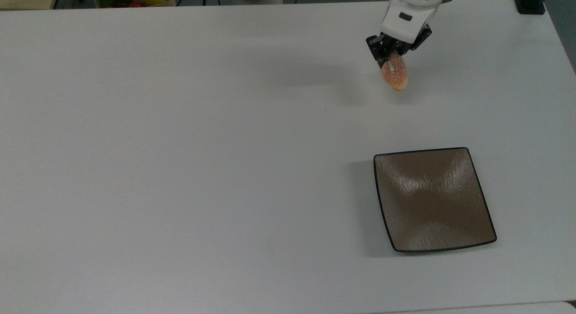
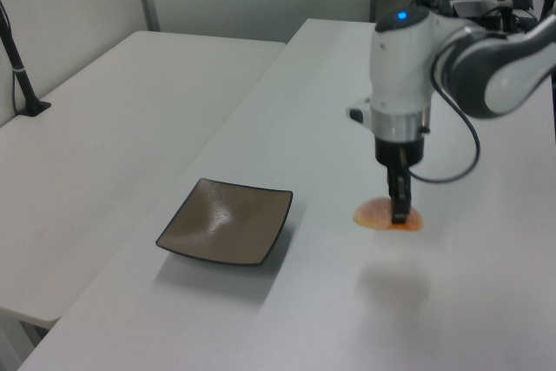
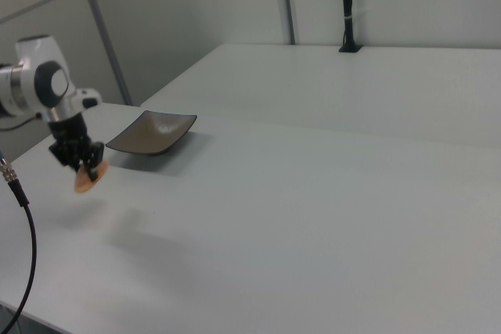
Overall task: Bread is placed on a ceramic plate
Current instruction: 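Close the gripper on the bread roll and lift it, then carry the bread roll over the brown square plate and lower it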
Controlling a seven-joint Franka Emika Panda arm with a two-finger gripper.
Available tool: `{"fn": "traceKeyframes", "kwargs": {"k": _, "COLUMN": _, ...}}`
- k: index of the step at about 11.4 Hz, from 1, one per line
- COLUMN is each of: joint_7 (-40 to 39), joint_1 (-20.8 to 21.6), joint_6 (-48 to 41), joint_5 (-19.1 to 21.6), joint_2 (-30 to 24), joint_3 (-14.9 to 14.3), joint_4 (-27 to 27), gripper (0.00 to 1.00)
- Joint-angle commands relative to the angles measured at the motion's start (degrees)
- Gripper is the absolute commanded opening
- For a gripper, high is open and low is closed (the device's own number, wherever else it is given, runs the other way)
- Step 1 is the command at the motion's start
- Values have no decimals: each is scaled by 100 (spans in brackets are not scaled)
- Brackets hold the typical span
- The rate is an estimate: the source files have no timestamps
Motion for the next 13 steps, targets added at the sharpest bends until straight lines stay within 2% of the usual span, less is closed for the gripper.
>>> {"fn": "traceKeyframes", "kwargs": {"k": 1, "joint_7": -115, "joint_1": -101, "joint_6": -691, "joint_5": -15, "joint_2": 438, "joint_3": -250, "joint_4": 1293, "gripper": 31}}
{"fn": "traceKeyframes", "kwargs": {"k": 4, "joint_7": -115, "joint_1": -57, "joint_6": -886, "joint_5": -50, "joint_2": 1271, "joint_3": -628, "joint_4": 2629, "gripper": 31}}
{"fn": "traceKeyframes", "kwargs": {"k": 6, "joint_7": -115, "joint_1": -57, "joint_6": -589, "joint_5": -111, "joint_2": 1685, "joint_3": -691, "joint_4": 3220, "gripper": 31}}
{"fn": "traceKeyframes", "kwargs": {"k": 8, "joint_7": -115, "joint_1": 22, "joint_6": 157, "joint_5": -129, "joint_2": 1923, "joint_3": -726, "joint_4": 3257, "gripper": 31}}
{"fn": "traceKeyframes", "kwargs": {"k": 10, "joint_7": -63, "joint_1": 381, "joint_6": 991, "joint_5": -260, "joint_2": 2231, "joint_3": -1058, "joint_4": 3249, "gripper": 32}}
{"fn": "traceKeyframes", "kwargs": {"k": 11, "joint_7": -45, "joint_1": 426, "joint_6": 1352, "joint_5": -252, "joint_2": 2345, "joint_3": -1130, "joint_4": 3231, "gripper": 32}}
{"fn": "traceKeyframes", "kwargs": {"k": 13, "joint_7": 78, "joint_1": 497, "joint_6": 2072, "joint_5": -287, "joint_2": 2626, "joint_3": -1148, "joint_4": 3248, "gripper": 32}}
